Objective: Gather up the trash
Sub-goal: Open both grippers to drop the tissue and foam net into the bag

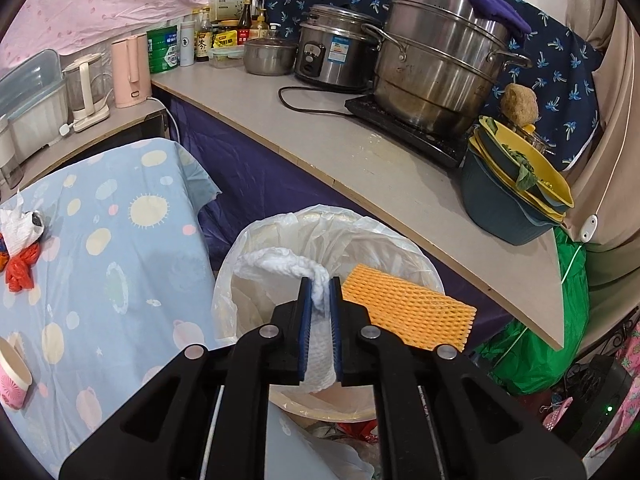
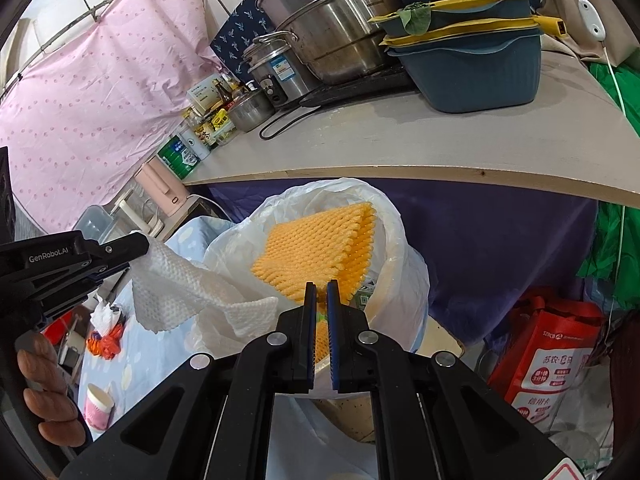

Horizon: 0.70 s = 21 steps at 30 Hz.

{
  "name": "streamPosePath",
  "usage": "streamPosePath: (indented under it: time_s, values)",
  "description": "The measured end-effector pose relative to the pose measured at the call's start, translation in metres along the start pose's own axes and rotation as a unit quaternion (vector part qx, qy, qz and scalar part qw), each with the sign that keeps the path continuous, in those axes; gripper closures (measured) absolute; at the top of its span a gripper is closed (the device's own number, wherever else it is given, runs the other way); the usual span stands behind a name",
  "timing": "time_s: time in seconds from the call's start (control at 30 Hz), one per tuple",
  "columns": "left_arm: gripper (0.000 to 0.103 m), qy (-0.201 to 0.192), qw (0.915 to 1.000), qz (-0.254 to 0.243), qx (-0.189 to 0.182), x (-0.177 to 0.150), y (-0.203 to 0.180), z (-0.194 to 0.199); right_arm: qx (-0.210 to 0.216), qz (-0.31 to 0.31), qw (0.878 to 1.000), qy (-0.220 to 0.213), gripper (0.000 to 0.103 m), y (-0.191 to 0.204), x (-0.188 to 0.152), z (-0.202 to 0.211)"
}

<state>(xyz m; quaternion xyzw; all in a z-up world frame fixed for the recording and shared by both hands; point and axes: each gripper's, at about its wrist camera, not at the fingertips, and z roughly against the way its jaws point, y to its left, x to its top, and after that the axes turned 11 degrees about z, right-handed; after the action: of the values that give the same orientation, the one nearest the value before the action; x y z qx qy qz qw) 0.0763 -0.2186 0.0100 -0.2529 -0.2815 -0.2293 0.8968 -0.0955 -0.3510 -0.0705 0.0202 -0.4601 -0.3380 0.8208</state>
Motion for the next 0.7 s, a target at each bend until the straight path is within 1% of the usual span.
streamPosePath:
  time_s: [0.03,0.07,0.1,0.17,0.3,0.37,0.63,0.7]
  values:
    - [0.079,0.001,1.0,0.003,0.002,0.0,0.001,-0.001,0.001,0.0,1.0,0.001,0.093,0.001,0.0,-0.001]
    - [0.063,-0.001,1.0,0.007,0.004,0.0,0.001,0.0,0.001,-0.002,1.0,0.002,0.092,0.002,0.0,-0.002]
    - [0.054,-0.006,0.9999,0.01,0.007,0.0,0.002,0.001,0.001,-0.005,1.0,0.0,0.091,0.002,0.001,-0.002]
    - [0.049,-0.015,0.9998,0.013,0.009,0.0,0.005,0.004,0.003,-0.007,1.0,0.001,0.089,0.003,0.002,-0.003]
    - [0.049,-0.017,0.9997,0.013,0.013,0.001,0.008,0.006,0.003,-0.01,1.0,-0.003,0.079,0.005,0.003,-0.002]
    - [0.048,-0.018,0.9996,0.016,0.016,0.001,0.011,0.007,0.003,-0.009,1.0,-0.006,0.076,0.007,0.003,-0.001]
    - [0.048,-0.02,0.9992,0.026,0.023,0.0,0.022,0.012,0.007,0.0,1.0,-0.008,0.076,0.017,0.005,0.002]
    - [0.044,-0.021,0.9991,0.029,0.025,0.0,0.024,0.014,0.009,0.003,1.0,-0.008,0.076,0.019,0.005,0.003]
